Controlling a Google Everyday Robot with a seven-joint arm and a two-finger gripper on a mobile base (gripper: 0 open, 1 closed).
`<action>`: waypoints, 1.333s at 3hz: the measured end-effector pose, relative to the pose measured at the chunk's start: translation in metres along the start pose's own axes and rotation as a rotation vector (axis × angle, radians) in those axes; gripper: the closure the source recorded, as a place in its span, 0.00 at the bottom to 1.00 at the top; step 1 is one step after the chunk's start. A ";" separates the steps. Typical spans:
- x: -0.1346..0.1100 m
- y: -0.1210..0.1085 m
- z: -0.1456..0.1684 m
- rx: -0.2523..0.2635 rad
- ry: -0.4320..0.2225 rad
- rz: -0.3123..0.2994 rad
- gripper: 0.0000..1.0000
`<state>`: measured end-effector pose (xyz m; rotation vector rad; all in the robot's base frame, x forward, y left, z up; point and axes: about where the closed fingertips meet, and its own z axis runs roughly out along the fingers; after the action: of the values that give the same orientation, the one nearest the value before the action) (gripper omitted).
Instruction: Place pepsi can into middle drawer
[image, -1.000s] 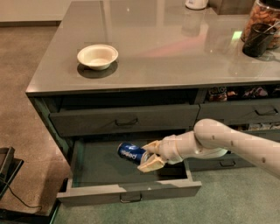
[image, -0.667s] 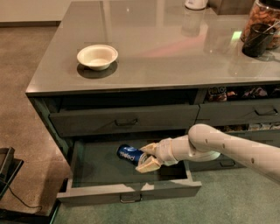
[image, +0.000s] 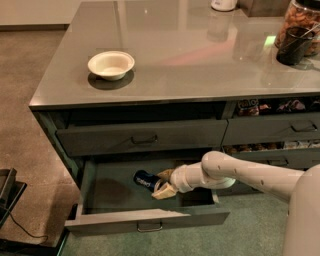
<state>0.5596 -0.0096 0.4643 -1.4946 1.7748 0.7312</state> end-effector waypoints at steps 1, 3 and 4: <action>0.000 0.000 0.000 0.000 0.000 0.000 1.00; 0.026 -0.010 0.019 -0.008 0.031 -0.040 1.00; 0.035 -0.020 0.031 -0.016 0.024 -0.059 1.00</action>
Offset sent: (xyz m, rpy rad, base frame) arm 0.0063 -0.0084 -0.0287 -0.0502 -0.0312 0.0176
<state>0.5804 -0.0099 0.4177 -1.5657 1.7386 0.7025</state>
